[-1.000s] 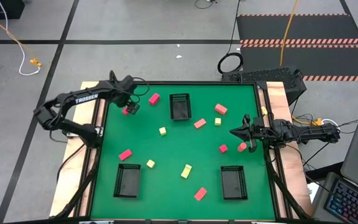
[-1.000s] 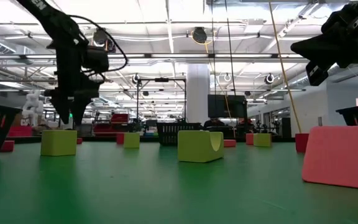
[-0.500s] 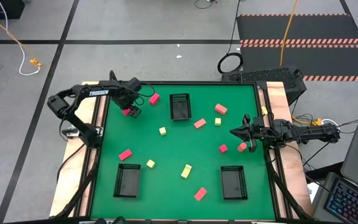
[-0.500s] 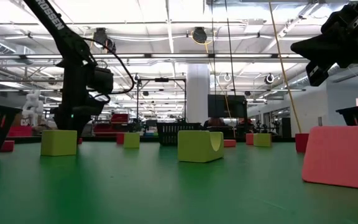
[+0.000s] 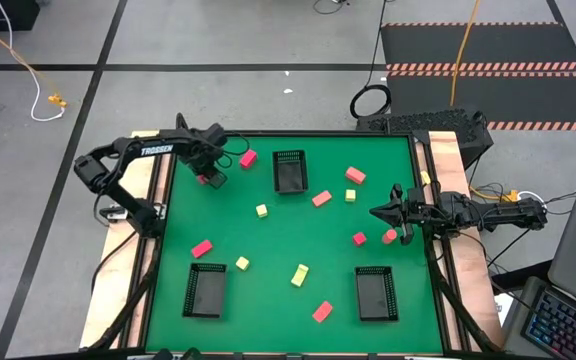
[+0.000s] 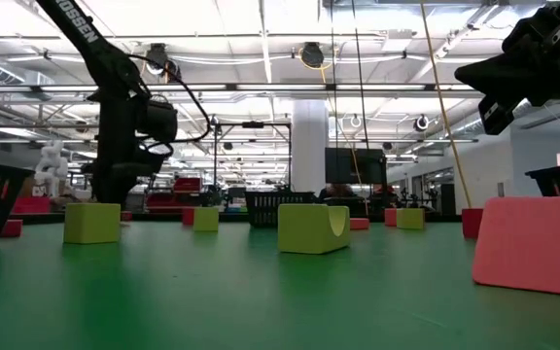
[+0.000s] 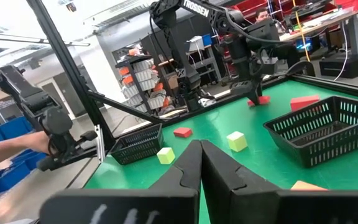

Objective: Sort & place blocks by color
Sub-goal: Put the red block into the top black bin

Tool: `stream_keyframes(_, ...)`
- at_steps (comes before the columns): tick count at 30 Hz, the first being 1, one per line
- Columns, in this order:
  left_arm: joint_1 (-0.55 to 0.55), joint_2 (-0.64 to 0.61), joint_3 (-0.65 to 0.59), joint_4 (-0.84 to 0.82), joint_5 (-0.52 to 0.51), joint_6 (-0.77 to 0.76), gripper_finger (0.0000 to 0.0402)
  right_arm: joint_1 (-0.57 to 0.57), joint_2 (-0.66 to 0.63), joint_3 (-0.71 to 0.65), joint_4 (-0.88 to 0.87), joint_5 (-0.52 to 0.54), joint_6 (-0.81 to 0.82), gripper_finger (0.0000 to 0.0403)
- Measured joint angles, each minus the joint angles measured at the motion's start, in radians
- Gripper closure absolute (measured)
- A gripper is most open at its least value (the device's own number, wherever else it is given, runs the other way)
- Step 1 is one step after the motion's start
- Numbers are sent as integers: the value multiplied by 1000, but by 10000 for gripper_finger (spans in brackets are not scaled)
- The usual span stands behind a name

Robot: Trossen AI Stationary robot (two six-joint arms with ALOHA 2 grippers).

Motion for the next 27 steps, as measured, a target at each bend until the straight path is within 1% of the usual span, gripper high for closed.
stream_keyframes(4,-7,1,42,-21,18,0,278,0,0,0,0,0,0,403)
stream_keyframes(7,-36,1,98,-54,77,-20,278,0,0,0,0,0,0,403)
stream_keyframes(10,-94,0,168,-53,132,-48,278,0,0,0,0,0,0,403)
stream_keyframes(13,-180,0,255,-36,143,-51,278,0,0,0,0,0,0,403)
stream_keyframes(17,-301,0,362,60,143,-49,278,0,0,0,0,0,0,403)
stream_keyframes(20,-377,-1,414,150,102,-62,278,0,0,0,0,0,0,403)
stream_keyframes(22,-412,-1,421,217,72,-69,278,0,0,0,0,0,0,403)
stream_keyframes(27,-443,30,421,323,65,-72,278,0,0,0,0,0,0,403)
